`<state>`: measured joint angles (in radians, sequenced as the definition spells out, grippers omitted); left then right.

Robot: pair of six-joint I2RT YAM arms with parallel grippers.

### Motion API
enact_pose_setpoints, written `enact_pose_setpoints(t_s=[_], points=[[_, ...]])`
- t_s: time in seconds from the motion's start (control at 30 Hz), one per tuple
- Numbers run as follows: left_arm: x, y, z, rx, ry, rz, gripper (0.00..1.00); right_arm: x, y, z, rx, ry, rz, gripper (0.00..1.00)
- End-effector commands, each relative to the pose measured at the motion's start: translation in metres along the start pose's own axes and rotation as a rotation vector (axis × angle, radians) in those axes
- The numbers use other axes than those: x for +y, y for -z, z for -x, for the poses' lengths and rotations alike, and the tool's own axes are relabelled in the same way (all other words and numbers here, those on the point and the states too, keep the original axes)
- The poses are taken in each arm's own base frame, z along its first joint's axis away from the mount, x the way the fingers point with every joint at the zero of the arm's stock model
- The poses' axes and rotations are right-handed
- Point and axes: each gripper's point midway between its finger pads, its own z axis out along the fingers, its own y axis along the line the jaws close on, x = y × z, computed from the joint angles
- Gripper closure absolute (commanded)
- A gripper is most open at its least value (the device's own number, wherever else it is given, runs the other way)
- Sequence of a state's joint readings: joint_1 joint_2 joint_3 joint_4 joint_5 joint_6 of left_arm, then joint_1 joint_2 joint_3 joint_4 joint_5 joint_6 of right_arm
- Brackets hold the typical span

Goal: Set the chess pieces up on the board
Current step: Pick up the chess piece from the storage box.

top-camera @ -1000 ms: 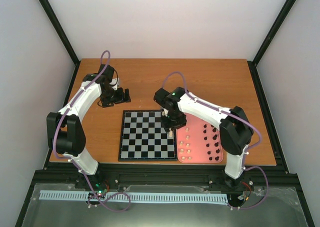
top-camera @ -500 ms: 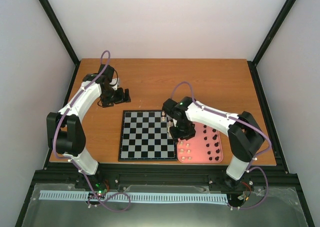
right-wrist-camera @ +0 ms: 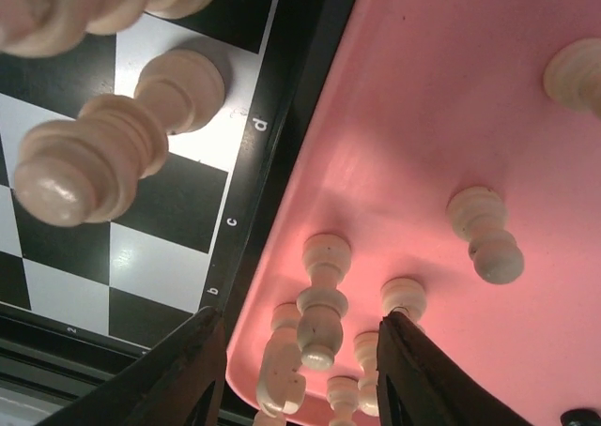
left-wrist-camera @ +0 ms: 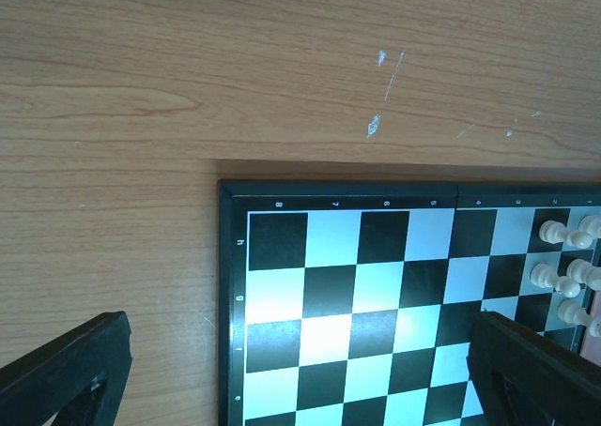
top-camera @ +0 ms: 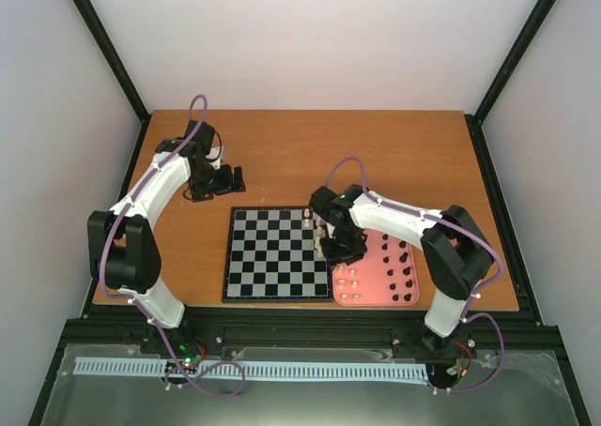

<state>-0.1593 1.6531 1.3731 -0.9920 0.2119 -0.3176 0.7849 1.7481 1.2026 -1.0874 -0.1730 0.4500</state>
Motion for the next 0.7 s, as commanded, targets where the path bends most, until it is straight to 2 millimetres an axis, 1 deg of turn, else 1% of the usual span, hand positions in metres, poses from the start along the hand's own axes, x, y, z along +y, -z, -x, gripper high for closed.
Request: enact_pose_setpoints(t_s=[0.0,0.13,0.27,0.37,0.57,0.67], points=[[-0.0032,0.0048,0.0053,-0.02,-0.007,-0.001,0.0,-0.0009,-0.0057,0.0028,0.001,-0.005,0.01,0.56],[-0.0032,0.003,0.005,-0.015,-0.004,-0.001,0.0,-0.0028,-0.0091,0.0021,0.012,-0.008,0.006,0.57],[-0.0033,0.0029,0.0055,-0.015,-0.004,-0.002,0.0,-0.0042,-0.0113,0.0003,0.019,-0.013,0.006,0.62],[-0.0027,0.0019,0.0054,-0.013,-0.004,0.0,0.0,-0.0048,-0.013,-0.001,0.027,-0.014,0.006,0.63],[-0.0025,0.0021,0.0054,-0.015,-0.004,0.001,0.0,-0.0046,-0.0137,-0.0008,0.025,-0.014,0.008,0.68],[-0.003,0.0019,0.0048,-0.011,-0.004,0.0,0.0,-0.0043,-0.0147,-0.0004,0.027,-0.012,0.009,0.73]])
